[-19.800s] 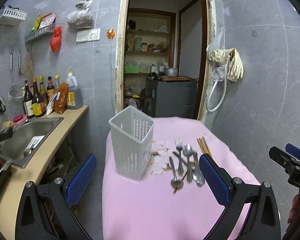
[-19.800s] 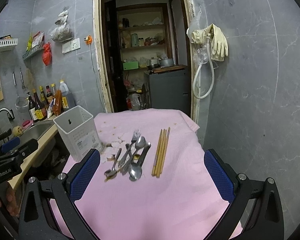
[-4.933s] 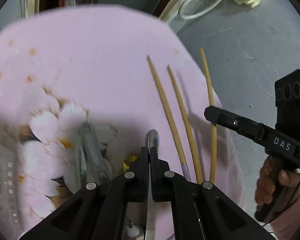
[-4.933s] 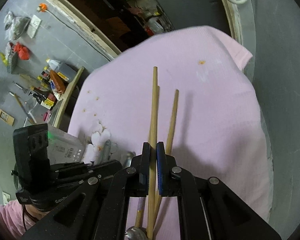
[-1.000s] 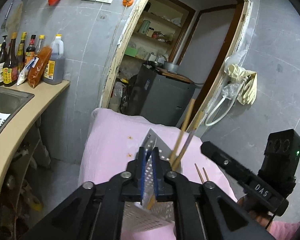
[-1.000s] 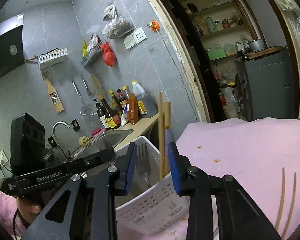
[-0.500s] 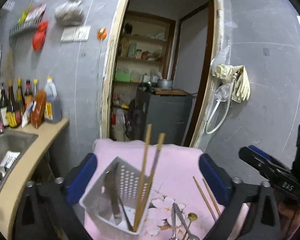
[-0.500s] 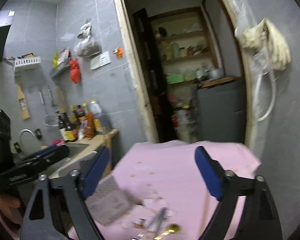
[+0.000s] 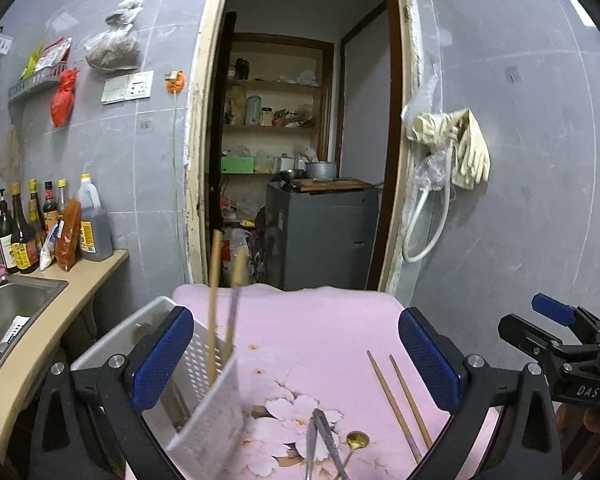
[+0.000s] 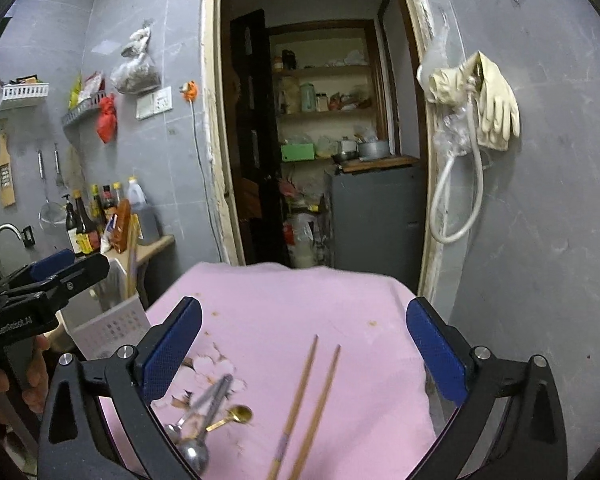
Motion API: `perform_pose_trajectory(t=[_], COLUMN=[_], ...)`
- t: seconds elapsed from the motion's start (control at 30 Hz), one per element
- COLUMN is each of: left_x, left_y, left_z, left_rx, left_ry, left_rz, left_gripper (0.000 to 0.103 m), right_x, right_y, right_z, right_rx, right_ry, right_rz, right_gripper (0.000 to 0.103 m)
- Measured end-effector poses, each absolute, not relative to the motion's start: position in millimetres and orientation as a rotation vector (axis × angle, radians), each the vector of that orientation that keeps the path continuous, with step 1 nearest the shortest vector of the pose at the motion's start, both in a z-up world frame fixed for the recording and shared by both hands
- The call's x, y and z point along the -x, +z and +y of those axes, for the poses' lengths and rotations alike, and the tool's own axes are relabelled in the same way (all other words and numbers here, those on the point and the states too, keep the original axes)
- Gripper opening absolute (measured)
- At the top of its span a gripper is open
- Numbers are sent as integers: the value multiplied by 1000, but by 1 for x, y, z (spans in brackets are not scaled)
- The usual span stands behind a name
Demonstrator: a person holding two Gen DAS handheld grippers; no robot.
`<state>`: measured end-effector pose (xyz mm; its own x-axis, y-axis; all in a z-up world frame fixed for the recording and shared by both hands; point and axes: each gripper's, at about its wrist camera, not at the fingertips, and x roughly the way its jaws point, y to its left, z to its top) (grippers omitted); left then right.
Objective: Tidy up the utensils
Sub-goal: 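Move both tools back over the remaining utensils on the pink cloth, then grip a silver spoon with the left tool while the right tool grips a chopstick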
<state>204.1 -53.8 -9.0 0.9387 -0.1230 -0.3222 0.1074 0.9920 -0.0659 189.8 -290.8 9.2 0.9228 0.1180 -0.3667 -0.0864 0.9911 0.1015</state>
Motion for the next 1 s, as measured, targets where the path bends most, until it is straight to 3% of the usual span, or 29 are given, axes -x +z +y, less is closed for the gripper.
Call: perform_pose_trajectory(t=[0.33,0.7,0.8,1.0], left_x=[-216,-245,-250,-259], left_y=[-40,-98,-113,-138], left_z=[-91,-97,-95,-96], left_rx=[-27,-43,-35,-25], left_ry=[-142,-126,-128,-142], left_rz=[406,611,669,797], left_gripper=[103,103,92,73], right_x=[-213,-261,-277,-308], right_y=[-33,-91,-108,-139], right_z=[-330,-350,-347,-331], right_rx=[-94,-131,-131,-112], right_ry=[122,220,252,291], right_rz=[488,655,720,855], right_gripper=[101,100,99,80])
